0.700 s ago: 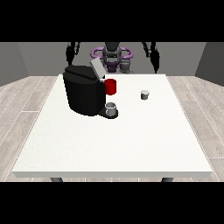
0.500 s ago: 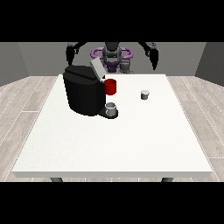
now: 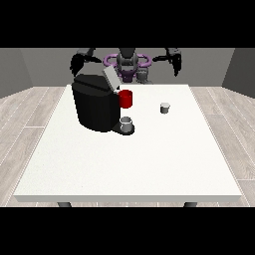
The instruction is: Insert the coffee pod into the coffee machine and close the lid
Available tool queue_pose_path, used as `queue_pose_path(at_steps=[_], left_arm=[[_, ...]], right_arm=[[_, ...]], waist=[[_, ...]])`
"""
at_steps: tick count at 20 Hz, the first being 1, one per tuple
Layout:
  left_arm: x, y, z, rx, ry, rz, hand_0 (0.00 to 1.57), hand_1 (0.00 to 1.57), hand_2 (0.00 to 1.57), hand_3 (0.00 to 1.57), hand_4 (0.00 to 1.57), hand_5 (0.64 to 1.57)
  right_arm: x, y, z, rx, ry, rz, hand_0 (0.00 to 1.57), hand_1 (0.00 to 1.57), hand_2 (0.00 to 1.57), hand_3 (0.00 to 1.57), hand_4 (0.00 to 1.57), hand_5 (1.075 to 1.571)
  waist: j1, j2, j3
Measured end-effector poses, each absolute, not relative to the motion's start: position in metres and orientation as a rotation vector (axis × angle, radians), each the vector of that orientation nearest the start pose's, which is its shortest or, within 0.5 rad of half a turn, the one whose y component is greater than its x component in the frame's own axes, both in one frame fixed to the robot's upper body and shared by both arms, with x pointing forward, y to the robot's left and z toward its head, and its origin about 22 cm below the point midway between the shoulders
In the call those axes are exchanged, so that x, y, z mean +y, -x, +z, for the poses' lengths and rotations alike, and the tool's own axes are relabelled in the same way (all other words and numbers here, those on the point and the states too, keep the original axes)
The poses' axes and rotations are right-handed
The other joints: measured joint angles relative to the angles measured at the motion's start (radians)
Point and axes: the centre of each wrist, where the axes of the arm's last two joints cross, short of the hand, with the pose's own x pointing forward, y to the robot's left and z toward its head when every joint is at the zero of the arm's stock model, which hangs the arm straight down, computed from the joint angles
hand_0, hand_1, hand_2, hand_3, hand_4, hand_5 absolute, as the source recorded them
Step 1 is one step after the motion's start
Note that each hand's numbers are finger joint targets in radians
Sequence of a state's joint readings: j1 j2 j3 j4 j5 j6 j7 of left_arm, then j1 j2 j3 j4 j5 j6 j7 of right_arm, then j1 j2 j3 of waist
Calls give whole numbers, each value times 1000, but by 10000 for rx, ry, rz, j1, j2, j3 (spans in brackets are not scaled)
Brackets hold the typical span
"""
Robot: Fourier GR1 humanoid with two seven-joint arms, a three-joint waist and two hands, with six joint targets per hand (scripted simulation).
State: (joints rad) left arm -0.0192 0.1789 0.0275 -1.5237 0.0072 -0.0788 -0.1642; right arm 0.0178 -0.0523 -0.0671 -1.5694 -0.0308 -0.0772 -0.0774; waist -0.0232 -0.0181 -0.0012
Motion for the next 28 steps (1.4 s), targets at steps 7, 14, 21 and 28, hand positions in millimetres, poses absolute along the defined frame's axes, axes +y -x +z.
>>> queue_pose_path(at_steps=[7, 14, 21, 28], left_arm=[[312, -280, 23, -16423, -1892, -2635, 0, 0, 0, 0, 0, 1571], [330, -310, 30, -15674, -2287, -3041, 0, 0, 0, 0, 0, 1571], [344, -332, 25, -15007, -2889, -3114, 0, 0, 0, 0, 0, 1571], [337, -345, 18, -14200, -3305, -4130, 0, 0, 198, 0, 0, 1571]], right_arm=[[-237, -246, 11, -16874, 1040, -928, 0, 0, 0, 0, 186, 1571], [-223, -255, 14, -17326, 706, -725, 0, 0, 0, 0, 281, 1571], [-216, -267, 23, -17438, 553, -573, 0, 0, 0, 0, 397, 1571], [-220, -284, 26, -16868, 942, -512, 0, 0, 0, 0, 428, 1571]], waist=[[-606, 632, 10], [-935, 1272, 10], [-1131, 1856, 9], [-995, 1963, 9]])
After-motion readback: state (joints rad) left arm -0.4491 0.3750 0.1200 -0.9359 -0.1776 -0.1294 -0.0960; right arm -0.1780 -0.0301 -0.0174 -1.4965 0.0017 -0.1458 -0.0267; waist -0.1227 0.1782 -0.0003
